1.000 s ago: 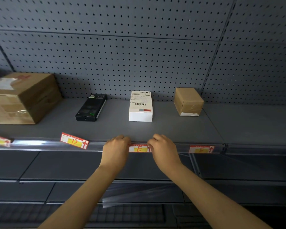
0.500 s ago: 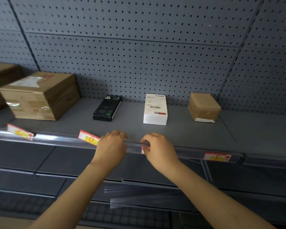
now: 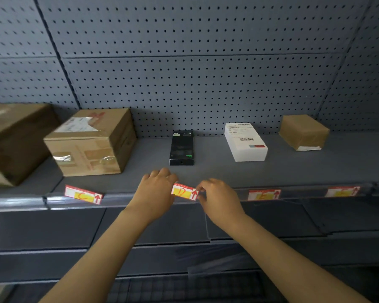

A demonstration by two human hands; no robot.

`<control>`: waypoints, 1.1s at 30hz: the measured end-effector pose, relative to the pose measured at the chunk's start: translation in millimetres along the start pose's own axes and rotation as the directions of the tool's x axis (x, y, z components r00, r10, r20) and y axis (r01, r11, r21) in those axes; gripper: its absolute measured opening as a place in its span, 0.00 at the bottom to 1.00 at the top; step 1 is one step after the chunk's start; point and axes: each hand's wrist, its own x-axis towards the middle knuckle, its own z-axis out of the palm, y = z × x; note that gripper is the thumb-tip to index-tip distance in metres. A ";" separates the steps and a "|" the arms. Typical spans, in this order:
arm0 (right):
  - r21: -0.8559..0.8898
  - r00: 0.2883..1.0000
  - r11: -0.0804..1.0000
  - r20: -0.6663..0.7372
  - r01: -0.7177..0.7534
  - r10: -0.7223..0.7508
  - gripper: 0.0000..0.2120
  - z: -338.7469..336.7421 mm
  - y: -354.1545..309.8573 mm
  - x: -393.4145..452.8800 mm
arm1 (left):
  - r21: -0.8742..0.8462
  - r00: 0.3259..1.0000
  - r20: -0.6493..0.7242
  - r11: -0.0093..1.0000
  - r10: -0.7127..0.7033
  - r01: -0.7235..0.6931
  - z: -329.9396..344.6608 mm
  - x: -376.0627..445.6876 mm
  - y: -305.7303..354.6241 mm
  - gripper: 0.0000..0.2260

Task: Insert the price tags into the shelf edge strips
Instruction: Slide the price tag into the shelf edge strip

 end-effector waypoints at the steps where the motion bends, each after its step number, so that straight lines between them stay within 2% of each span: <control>1: -0.011 1.000 1.000 -0.004 -0.009 0.009 0.10 3.5 -5.1 0.2 | -0.004 1.000 -0.004 1.000 0.009 -0.009 0.4 -0.8 -4.3 0.16; 6: -0.056 0.999 0.998 -0.032 -0.040 0.039 0.10 12.5 -17.3 6.5 | -0.062 0.999 -0.022 0.997 0.040 -0.041 4.9 2.3 -16.4 0.16; 10: -0.087 1.000 0.996 -0.017 -0.022 0.020 0.10 17.1 -18.0 11.1 | -0.124 0.995 -0.097 0.992 -0.003 -0.009 13.1 2.0 -17.5 0.12; 16: -0.181 0.996 0.980 -0.013 0.081 -0.085 0.05 19.2 -20.1 15.4 | -0.221 0.994 -0.101 0.975 -0.049 0.025 29.6 -4.2 -16.7 0.06; 20: -0.233 0.989 0.961 0.009 0.147 -0.149 0.07 22.6 -19.6 14.5 | -0.275 0.994 -0.085 0.960 -0.072 0.046 38.3 -4.7 -15.5 0.06; 28: -0.221 0.984 0.959 0.011 0.178 -0.180 0.07 24.9 -14.4 13.8 | -0.359 0.978 -0.168 0.932 -0.126 0.058 46.5 -11.2 -11.3 0.08; 33: -0.214 0.983 0.960 0.037 0.183 -0.179 0.06 25.1 -10.5 13.8 | -0.365 0.979 -0.163 0.929 -0.124 0.057 48.9 -13.4 -11.9 0.10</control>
